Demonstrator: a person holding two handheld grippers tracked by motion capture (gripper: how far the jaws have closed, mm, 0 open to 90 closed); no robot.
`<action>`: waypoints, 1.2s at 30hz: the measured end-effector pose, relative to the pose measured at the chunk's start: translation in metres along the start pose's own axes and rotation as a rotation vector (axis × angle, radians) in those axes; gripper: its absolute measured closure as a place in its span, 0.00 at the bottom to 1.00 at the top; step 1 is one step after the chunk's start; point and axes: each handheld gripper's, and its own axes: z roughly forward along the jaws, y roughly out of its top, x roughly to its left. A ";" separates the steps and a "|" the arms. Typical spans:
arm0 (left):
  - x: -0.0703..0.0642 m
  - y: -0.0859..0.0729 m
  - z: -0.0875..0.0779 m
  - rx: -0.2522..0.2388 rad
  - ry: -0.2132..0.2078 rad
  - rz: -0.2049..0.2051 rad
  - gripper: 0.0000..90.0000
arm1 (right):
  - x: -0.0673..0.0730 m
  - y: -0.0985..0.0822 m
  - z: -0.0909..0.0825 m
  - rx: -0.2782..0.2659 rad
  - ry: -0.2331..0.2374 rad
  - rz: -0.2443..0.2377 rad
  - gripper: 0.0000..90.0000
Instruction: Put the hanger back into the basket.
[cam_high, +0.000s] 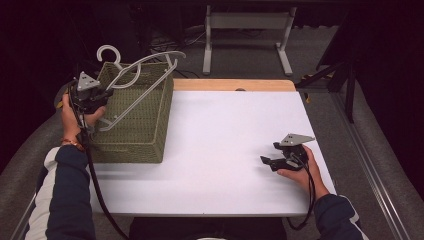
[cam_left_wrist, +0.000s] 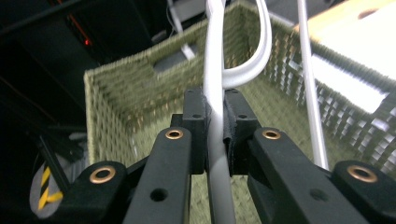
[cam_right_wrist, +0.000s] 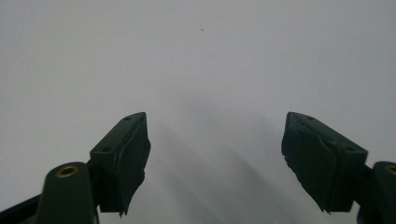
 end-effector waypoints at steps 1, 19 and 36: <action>0.000 -0.003 0.001 0.013 0.008 0.008 0.91 | 0.000 0.000 0.000 0.000 0.002 0.003 0.26; 0.002 -0.019 0.009 0.198 0.130 0.068 0.74 | 0.002 0.000 0.003 0.021 0.013 -0.020 0.27; -0.022 -0.002 -0.012 -0.014 0.072 0.050 0.33 | 0.007 0.004 -0.005 -0.051 -0.042 -0.042 0.28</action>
